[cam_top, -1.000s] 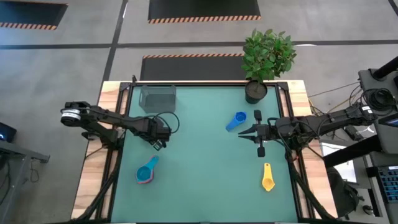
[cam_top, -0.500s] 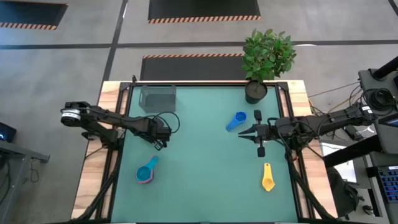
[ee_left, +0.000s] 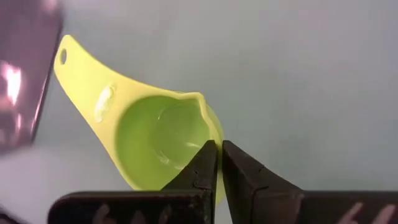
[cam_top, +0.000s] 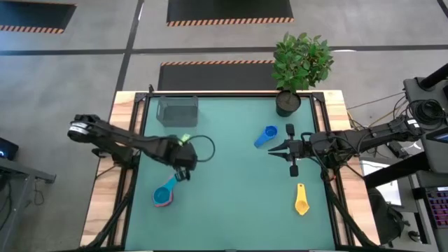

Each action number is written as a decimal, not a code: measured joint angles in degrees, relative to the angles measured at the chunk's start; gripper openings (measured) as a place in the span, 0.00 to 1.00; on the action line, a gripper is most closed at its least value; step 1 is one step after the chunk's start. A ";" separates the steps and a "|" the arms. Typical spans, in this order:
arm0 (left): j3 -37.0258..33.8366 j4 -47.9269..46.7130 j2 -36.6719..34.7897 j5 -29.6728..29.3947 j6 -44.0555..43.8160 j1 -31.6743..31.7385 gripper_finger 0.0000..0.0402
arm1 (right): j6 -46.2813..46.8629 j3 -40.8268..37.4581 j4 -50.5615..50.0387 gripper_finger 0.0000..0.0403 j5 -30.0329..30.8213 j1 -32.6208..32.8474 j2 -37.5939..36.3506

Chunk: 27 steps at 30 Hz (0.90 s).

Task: Nest measuring cups in basket
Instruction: Stack the green measuring cup on top of the light blue measuring cup

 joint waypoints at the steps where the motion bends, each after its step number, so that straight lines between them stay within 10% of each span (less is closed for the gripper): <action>1: 1.40 0.01 0.00 0.00 1.36 -1.20 0.00 | 0.00 0.00 0.00 0.07 0.01 0.00 0.00; 16: 9.64 -4.60 -0.02 -1.75 5.13 -18.23 0.00 | 0.02 0.00 -0.03 0.07 0.01 0.00 0.00; 27: 16.57 -14.13 4.79 -0.92 -16.82 -31.59 0.00 | 0.44 0.00 -0.03 0.07 0.02 0.01 0.07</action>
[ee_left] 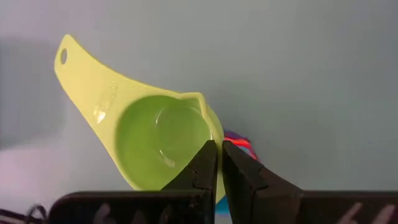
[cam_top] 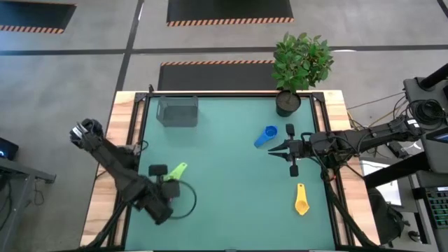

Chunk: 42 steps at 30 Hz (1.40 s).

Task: Nest measuring cups in basket
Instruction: Stack the green measuring cup on top of the light blue measuring cup

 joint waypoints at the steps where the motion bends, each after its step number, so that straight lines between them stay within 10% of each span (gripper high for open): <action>1: 0.57 -0.11 0.91 0.04 -1.48 -1.19 0.00 | 0.08 0.00 0.00 0.07 0.00 -0.01 0.00; 15: 5.84 -5.63 12.46 5.01 -9.90 -9.81 0.00 | -0.19 -0.02 0.28 0.07 0.00 0.01 0.00; 42: -1.26 -2.11 12.26 4.07 -7.06 -10.01 0.00 | -0.42 -0.02 0.66 0.07 0.00 -0.01 0.00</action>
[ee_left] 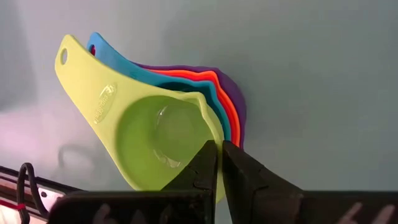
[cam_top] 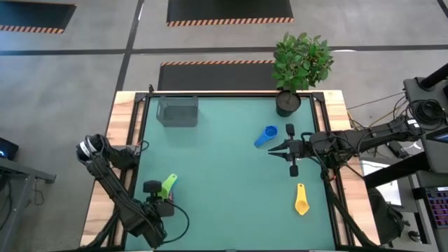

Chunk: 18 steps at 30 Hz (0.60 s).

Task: Nest measuring cups in basket
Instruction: Stack the green measuring cup on top of the light blue measuring cup, then stack the blue measuring cup on top of the green measuring cup

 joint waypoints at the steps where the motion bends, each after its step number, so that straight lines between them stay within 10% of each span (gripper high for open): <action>1: 0.00 0.04 0.00 0.00 -0.06 0.00 0.00 | 0.00 0.00 0.00 0.07 0.00 0.00 0.00; 18: 0.00 -0.01 0.00 0.00 0.26 0.00 0.19 | -0.02 0.00 -0.02 0.07 0.00 0.00 0.00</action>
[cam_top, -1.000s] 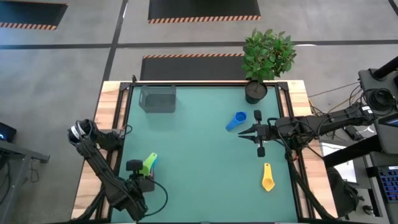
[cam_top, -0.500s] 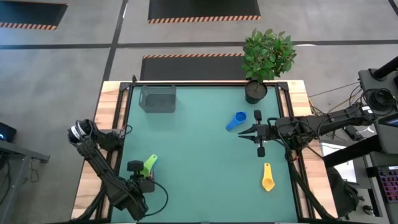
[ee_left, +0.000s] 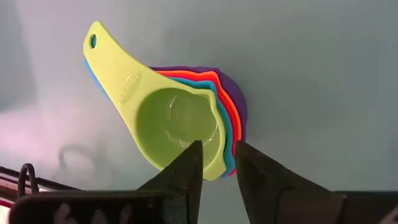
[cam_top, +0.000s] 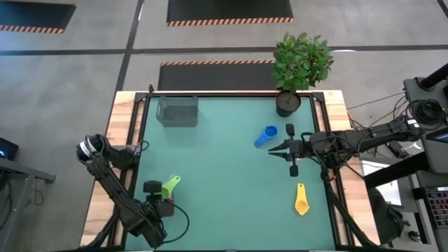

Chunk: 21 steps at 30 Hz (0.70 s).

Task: Nest measuring cups in basket
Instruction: Stack the blue measuring cup on top of the green measuring cup

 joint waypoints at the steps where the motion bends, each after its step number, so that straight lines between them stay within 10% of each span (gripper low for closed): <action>1: 0.03 -0.04 0.00 0.00 0.00 0.00 0.20 | 0.00 0.00 0.00 0.07 0.00 0.00 0.00; 13: 8.00 0.23 0.00 -13.61 4.65 6.03 0.17 | 0.00 0.00 0.00 0.07 -0.01 0.00 0.00; 21: 12.11 11.10 0.00 -18.10 22.52 17.61 0.10 | -0.34 0.73 -0.02 0.07 -0.50 0.03 -0.11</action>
